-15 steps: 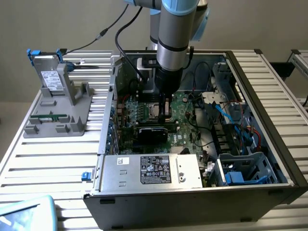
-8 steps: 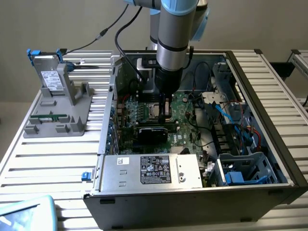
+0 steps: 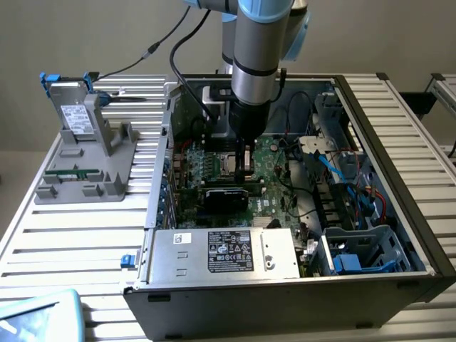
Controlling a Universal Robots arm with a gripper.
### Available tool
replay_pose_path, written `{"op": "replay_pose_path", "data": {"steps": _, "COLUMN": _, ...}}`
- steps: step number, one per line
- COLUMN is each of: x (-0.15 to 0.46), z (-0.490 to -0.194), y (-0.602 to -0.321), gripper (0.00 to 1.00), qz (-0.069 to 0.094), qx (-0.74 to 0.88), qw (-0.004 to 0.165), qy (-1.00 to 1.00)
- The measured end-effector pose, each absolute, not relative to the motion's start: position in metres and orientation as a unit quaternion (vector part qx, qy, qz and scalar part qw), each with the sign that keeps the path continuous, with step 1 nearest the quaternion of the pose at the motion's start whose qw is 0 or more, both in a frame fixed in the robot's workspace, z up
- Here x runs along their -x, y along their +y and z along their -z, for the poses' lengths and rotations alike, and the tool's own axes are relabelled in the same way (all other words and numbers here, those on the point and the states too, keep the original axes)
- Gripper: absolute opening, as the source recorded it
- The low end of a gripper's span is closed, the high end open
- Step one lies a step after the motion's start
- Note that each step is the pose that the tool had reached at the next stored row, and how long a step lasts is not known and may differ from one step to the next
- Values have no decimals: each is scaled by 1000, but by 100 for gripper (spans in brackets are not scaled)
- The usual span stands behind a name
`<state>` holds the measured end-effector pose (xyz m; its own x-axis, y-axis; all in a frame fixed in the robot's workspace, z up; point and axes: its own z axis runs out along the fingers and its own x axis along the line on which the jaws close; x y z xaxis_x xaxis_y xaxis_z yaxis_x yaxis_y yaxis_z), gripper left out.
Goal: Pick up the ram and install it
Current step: 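Press down the ram until it locks into place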
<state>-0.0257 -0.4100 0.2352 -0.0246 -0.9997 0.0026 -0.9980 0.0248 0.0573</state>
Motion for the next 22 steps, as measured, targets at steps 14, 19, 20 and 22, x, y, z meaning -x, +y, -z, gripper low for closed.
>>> {"op": "replay_pose_path", "data": {"steps": 14, "x": 24, "z": -235, "y": -410, "gripper": 11, "qz": 18, "qx": -698, "qw": 19, "qy": -716}}
{"op": "replay_pose_path", "data": {"steps": 19, "x": 22, "z": -235, "y": -411, "gripper": 11, "qz": 18, "qx": -698, "qw": 19, "qy": -716}}
{"op": "replay_pose_path", "data": {"steps": 20, "x": 22, "z": -235, "y": -411, "gripper": 11, "qz": 18, "qx": -698, "qw": 19, "qy": -716}}
{"op": "replay_pose_path", "data": {"steps": 22, "x": 21, "z": -235, "y": -411, "gripper": 11, "qz": 18, "qx": -698, "qw": 19, "qy": -715}}
